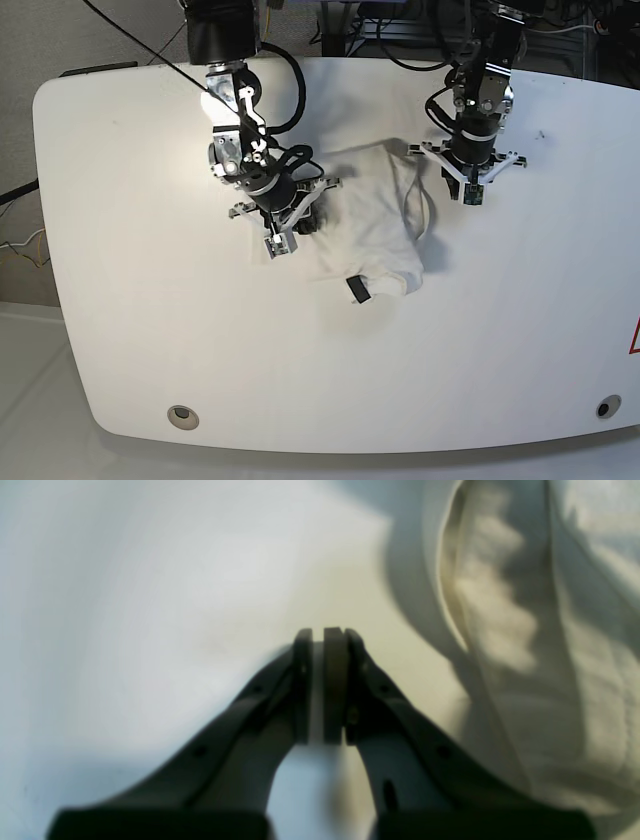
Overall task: Fold the T-shirt properly
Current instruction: 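Release the shirt and lift both grippers away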
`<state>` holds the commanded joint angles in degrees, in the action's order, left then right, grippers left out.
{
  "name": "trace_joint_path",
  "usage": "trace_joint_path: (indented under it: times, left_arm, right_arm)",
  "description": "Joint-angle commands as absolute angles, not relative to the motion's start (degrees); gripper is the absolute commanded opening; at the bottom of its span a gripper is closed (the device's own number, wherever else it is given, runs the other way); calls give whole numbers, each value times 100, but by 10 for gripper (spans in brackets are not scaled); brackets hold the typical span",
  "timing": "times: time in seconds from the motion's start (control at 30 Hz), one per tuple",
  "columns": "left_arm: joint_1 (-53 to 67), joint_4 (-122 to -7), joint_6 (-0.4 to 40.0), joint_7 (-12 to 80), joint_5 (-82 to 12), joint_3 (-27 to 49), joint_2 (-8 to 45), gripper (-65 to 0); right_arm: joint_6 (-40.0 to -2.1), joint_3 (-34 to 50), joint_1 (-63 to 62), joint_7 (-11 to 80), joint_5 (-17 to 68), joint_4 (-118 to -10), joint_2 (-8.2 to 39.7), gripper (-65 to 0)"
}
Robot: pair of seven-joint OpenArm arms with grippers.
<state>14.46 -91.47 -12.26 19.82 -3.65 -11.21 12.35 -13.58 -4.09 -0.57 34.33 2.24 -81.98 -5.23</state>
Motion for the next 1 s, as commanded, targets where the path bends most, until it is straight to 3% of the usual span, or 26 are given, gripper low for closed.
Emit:
trace_joint_path:
  times: [0.83,1.0]
  left_arm:
    - [1464,-9147,-1226,1982,-374,-1077,1719,-628]
    - [1464,-9130,-1226,1982,-365,-1068,1771,-628]
  right_arm:
    - [110,-409,321,3433,242,-8391,-822,-627]
    - [435,-409,330,3433,620,-8374,-875,-627]
